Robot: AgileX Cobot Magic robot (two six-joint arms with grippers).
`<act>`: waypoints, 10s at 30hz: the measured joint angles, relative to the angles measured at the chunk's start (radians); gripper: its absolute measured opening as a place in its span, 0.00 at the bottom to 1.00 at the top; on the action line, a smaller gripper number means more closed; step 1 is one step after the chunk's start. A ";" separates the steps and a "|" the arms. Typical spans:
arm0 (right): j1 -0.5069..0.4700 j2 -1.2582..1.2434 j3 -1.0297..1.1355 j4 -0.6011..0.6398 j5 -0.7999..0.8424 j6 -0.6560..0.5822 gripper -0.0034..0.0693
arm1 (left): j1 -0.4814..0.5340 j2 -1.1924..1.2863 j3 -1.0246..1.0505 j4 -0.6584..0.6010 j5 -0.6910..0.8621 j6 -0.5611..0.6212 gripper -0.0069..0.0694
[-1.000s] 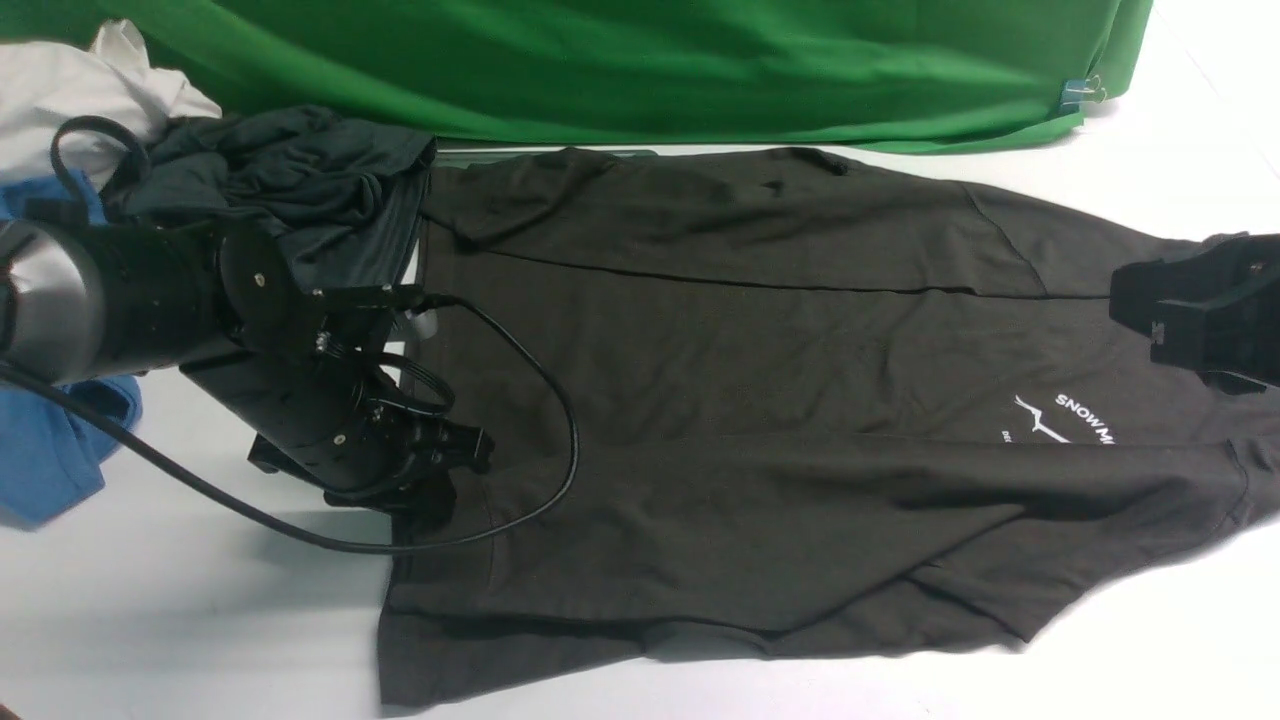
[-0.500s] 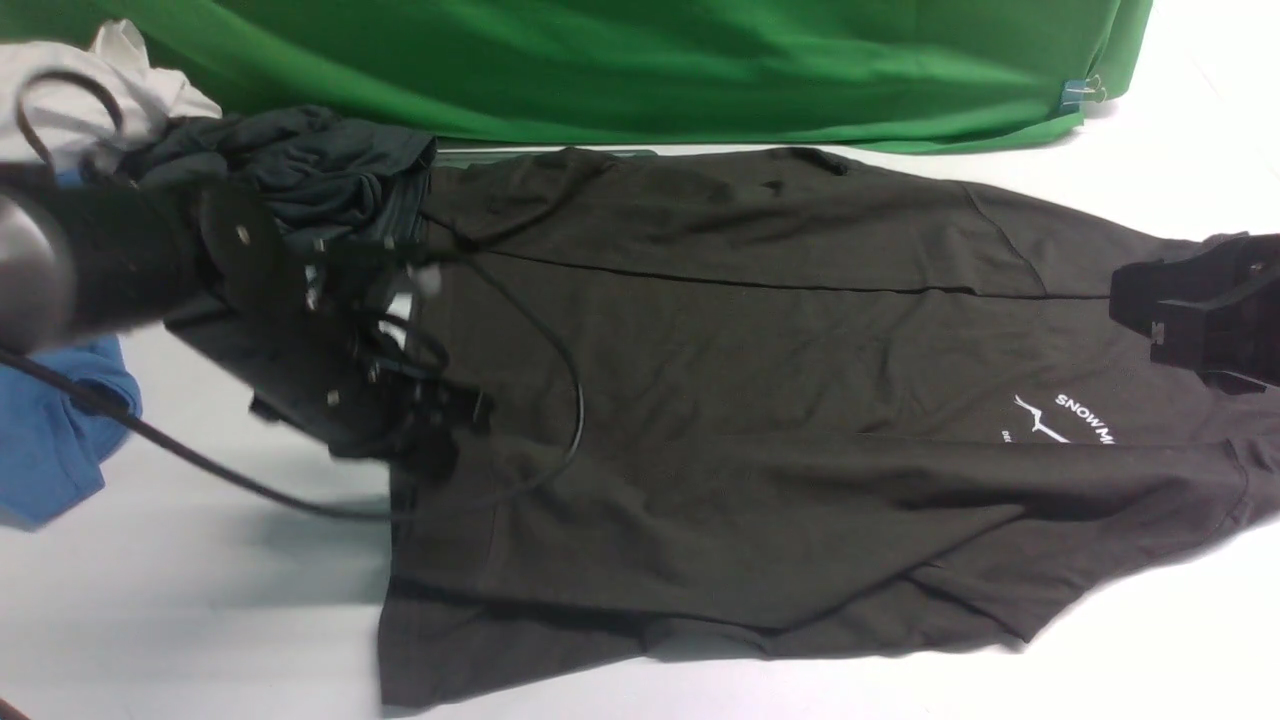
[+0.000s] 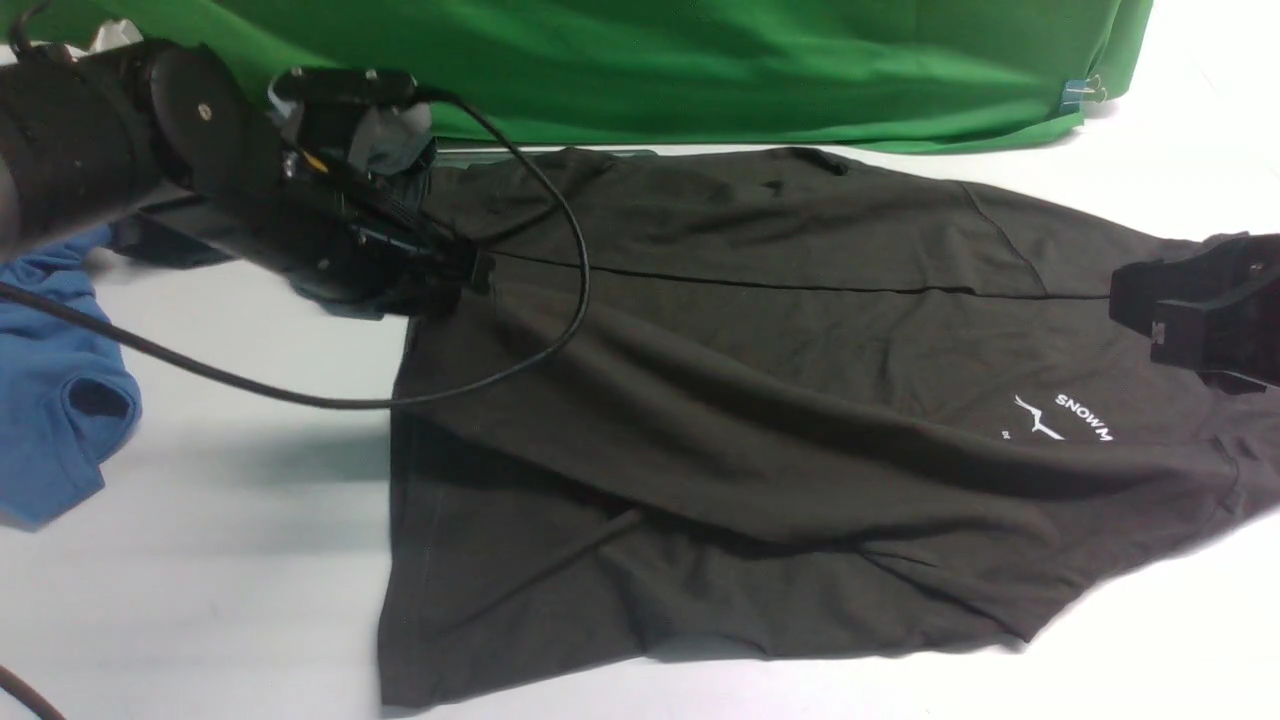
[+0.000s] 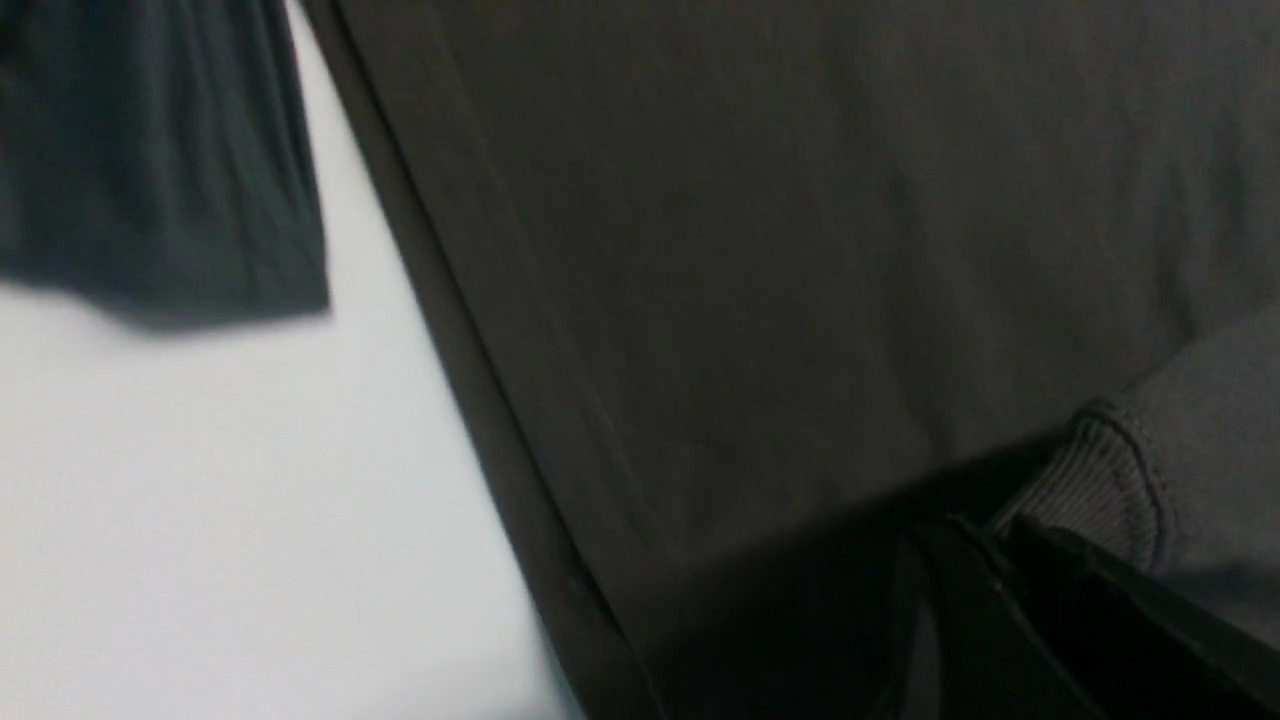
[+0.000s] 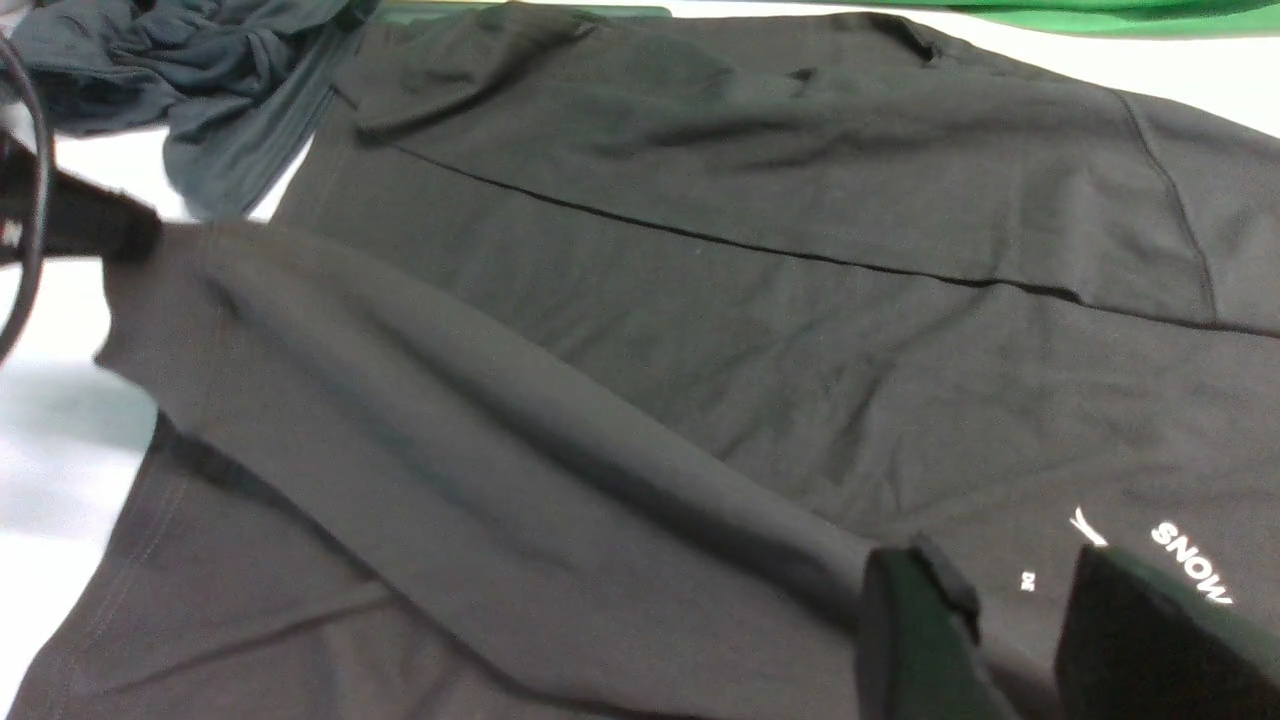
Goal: Fold a long-sleeved shirt on a white desktop.
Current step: 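Fold the left side of the black T-shirt inward over its body, then grab the top left corner of the dark shirt with the left gripper, then fold the left side of the dark shirt inward over its body with the left gripper, then grasp the near edge of the shirt at its hem and shoulder corners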
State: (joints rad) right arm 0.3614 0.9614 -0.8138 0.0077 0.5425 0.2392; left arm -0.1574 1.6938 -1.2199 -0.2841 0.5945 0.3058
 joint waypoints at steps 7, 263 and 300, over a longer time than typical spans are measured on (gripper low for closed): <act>0.000 0.000 0.000 0.000 -0.001 0.000 0.38 | 0.000 0.021 -0.005 0.006 -0.182 0.003 0.15; 0.000 0.159 -0.118 0.200 -0.038 -0.269 0.53 | 0.104 -0.088 0.386 -0.092 0.418 -0.190 0.85; 0.000 0.182 -0.018 0.201 0.197 -0.368 0.53 | 0.106 -0.278 0.548 -0.012 0.225 -0.181 0.13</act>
State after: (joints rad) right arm 0.3614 1.1436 -0.8315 0.2089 0.7393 -0.1284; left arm -0.0519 1.4162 -0.6717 -0.2956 0.8196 0.1244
